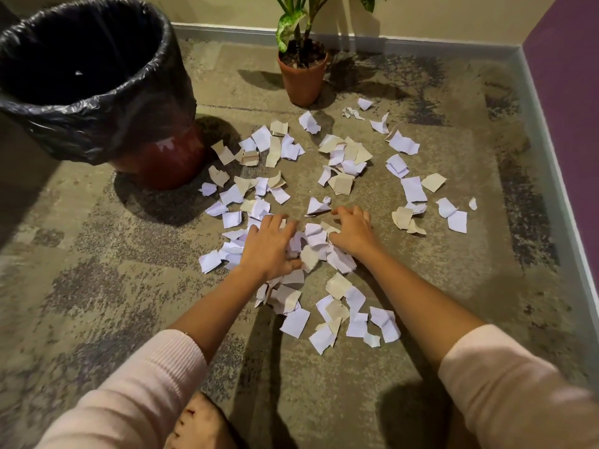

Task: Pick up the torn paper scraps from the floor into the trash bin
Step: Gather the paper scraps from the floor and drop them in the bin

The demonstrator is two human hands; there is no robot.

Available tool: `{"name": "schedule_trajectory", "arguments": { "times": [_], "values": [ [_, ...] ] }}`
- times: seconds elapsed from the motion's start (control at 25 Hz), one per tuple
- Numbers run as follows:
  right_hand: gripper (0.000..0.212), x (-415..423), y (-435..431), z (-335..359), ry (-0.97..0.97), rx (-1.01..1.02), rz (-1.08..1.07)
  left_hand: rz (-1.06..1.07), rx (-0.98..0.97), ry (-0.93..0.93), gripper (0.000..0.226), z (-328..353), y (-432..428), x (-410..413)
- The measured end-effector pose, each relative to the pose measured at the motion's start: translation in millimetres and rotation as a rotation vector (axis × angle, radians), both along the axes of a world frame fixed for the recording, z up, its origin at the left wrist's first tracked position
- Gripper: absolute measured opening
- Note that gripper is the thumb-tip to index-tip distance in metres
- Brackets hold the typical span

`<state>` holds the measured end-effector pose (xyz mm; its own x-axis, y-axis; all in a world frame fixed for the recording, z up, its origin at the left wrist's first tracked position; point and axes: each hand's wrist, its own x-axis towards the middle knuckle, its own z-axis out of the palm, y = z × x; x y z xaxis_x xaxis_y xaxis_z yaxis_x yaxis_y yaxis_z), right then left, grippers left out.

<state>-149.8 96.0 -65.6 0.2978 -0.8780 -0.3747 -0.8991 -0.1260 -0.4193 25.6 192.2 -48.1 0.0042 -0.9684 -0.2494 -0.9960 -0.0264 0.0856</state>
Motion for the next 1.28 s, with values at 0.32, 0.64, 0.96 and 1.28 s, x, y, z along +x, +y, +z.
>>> {"name": "schedule_trajectory", "arguments": {
  "times": [0.32,0.64,0.96,1.28],
  "values": [
    [0.109,14.8,7.2,-2.9,0.031,0.188,0.246,0.215,0.411,0.053,0.15,-5.3,7.9,20.5],
    [0.115,35.5,29.7,-4.7,0.065,0.172,0.501,0.142,0.328,0.019,0.11,-20.9,0.9,4.7],
    [0.073,44.7,44.5,-13.0,0.142,0.009,0.521,0.175,0.229,0.173,0.062,-28.7,11.5,8.0],
    [0.039,56.9,35.5,-17.0,-0.126,0.166,0.308,0.191,0.041,0.304,0.025,-22.7,9.8,16.3]
  ]
}}
